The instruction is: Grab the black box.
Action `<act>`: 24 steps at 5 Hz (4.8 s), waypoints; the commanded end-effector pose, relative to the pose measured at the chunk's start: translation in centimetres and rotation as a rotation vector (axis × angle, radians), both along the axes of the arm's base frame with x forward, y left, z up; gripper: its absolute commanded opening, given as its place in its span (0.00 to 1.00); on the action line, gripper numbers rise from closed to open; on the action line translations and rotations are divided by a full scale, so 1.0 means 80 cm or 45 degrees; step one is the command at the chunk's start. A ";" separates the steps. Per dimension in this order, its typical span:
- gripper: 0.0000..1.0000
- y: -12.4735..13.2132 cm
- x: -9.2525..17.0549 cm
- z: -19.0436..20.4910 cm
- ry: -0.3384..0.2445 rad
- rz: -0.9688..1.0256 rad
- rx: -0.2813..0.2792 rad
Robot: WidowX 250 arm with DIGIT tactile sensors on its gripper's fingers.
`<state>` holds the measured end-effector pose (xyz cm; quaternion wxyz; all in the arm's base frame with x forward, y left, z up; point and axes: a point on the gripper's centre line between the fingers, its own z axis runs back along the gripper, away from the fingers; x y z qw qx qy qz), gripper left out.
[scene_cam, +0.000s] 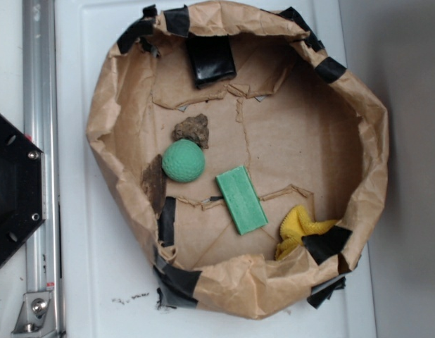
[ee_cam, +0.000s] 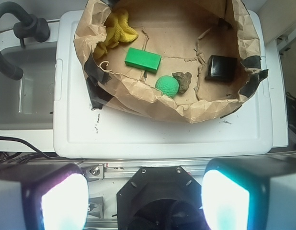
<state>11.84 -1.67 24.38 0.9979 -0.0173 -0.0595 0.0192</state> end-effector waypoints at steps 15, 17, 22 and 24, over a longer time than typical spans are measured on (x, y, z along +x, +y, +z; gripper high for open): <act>1.00 0.163 0.132 -0.235 0.569 -1.610 0.189; 1.00 0.163 0.132 -0.235 0.569 -1.610 0.189; 1.00 0.155 0.166 -0.242 0.430 -1.640 0.303; 1.00 0.153 0.178 -0.252 0.416 -1.631 0.321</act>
